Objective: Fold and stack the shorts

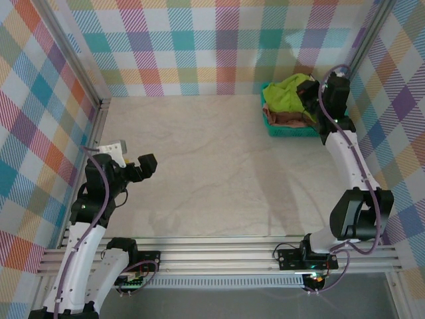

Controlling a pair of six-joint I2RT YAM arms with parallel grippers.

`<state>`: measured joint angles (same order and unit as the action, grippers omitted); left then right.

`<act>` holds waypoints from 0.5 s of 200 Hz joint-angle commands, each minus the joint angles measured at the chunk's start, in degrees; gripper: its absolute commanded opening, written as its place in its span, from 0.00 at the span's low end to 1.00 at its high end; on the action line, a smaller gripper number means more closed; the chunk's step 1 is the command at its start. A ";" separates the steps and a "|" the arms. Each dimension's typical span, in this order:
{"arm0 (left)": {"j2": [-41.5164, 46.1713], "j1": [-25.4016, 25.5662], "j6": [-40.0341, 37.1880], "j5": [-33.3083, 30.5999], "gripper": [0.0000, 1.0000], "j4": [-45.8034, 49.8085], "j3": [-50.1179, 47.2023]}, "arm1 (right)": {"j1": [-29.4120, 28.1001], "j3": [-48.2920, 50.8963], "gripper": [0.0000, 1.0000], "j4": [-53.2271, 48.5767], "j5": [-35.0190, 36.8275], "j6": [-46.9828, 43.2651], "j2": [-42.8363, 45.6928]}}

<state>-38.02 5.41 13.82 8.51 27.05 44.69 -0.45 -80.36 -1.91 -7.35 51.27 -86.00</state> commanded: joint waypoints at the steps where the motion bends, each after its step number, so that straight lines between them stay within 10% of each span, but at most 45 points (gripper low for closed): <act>1: 0.66 -0.58 2.77 2.49 1.00 -0.24 0.86 | -5.92 -12.83 0.00 -0.90 -1.32 -6.67 1.24; 100: 0.84 -0.57 5.76 4.14 1.00 0.41 5.99 | -24.71 -71.13 0.00 -19.95 -24.11 -12.95 -22.17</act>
<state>-37.80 5.41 18.74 11.57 27.24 46.92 -22.85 -145.75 -19.38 -22.65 41.21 -107.35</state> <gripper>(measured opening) 0.999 0.064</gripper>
